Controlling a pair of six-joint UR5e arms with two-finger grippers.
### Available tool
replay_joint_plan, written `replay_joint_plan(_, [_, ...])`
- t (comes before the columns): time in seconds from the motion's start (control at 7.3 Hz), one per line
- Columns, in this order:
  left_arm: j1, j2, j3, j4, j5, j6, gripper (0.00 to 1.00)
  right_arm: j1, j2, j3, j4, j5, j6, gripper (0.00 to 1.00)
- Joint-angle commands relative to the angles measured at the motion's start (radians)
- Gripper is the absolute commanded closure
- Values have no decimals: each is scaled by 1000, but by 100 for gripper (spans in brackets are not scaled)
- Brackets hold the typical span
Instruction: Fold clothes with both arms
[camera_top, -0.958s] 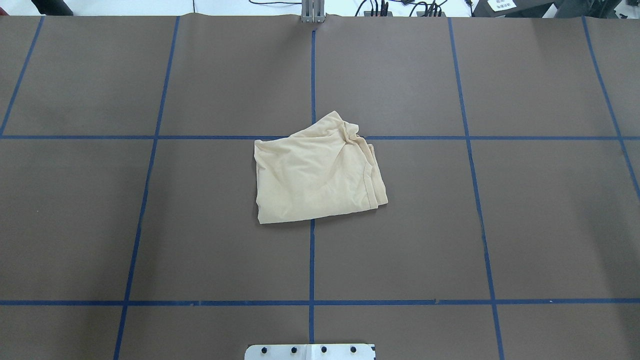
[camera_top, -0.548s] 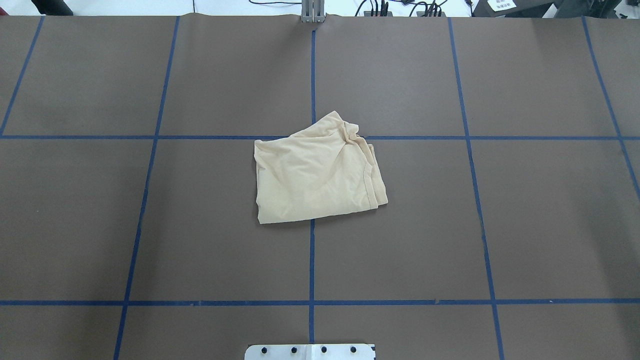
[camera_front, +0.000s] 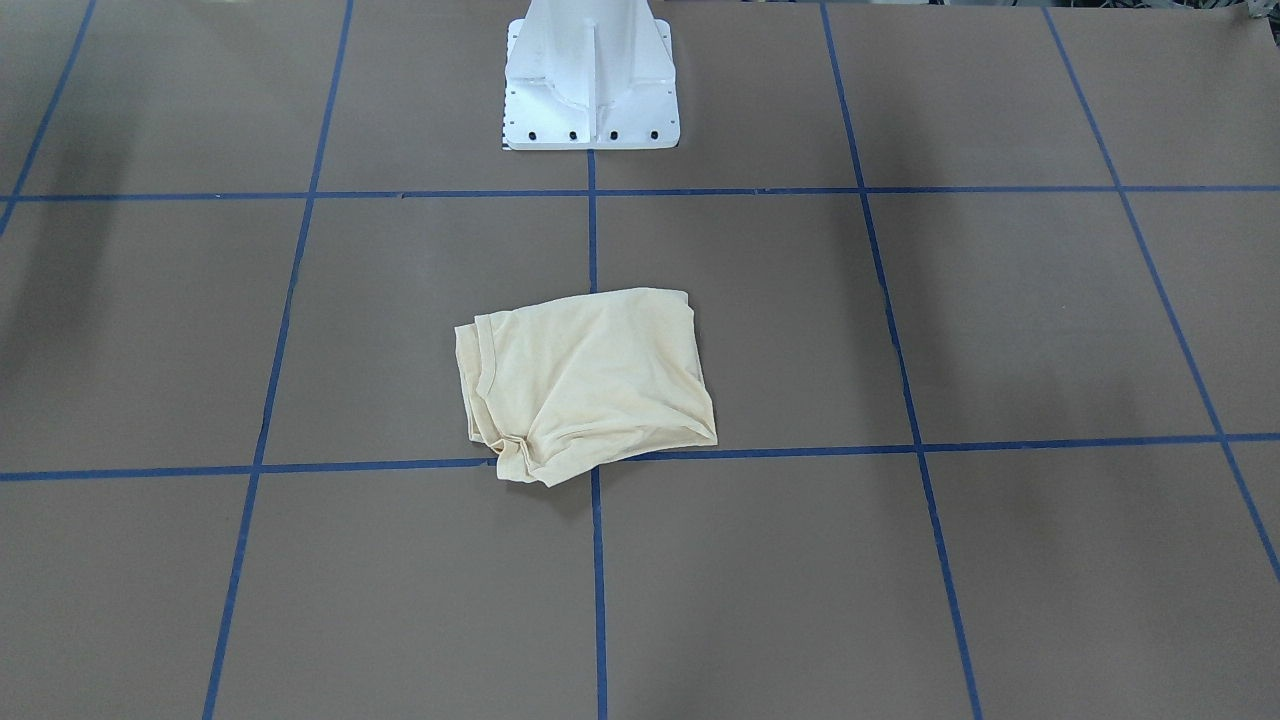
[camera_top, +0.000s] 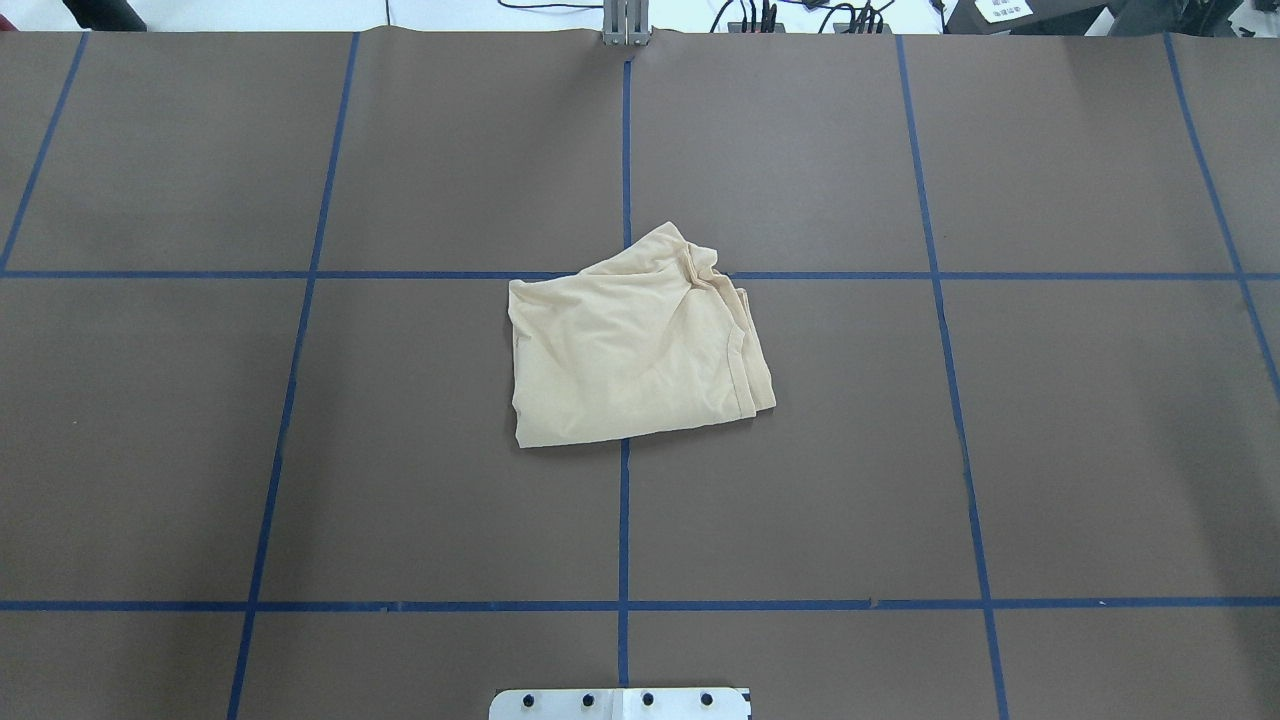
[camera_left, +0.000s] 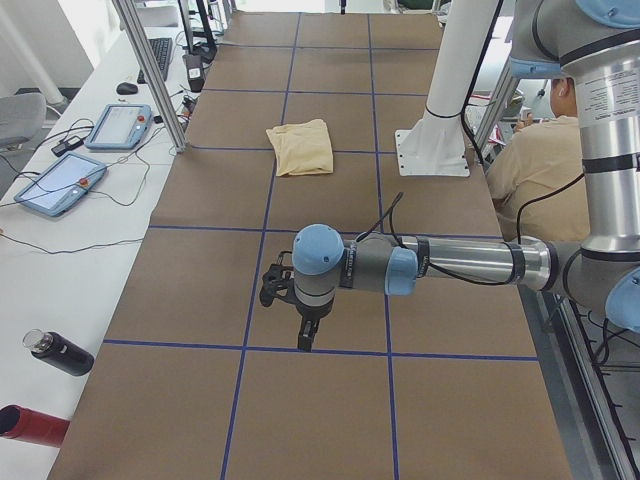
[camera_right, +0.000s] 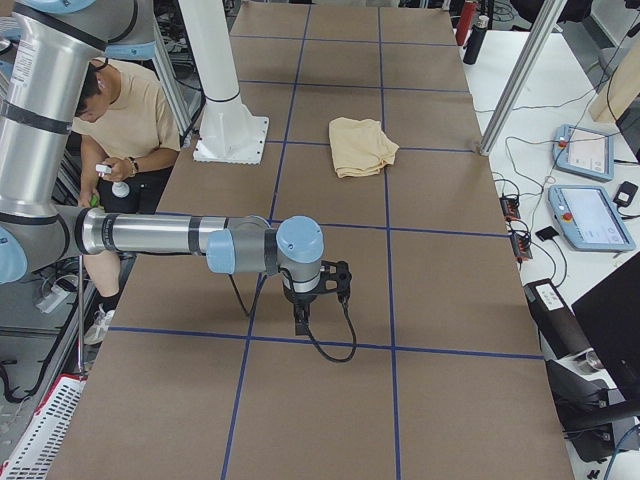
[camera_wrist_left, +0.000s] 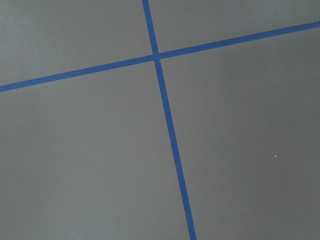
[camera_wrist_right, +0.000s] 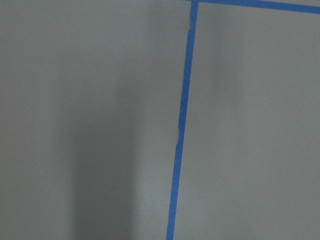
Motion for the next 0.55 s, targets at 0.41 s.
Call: replay_joint_plan(0.41, [-2,26,3,2,2,-8,0,1,0,15,0,4,3,0])
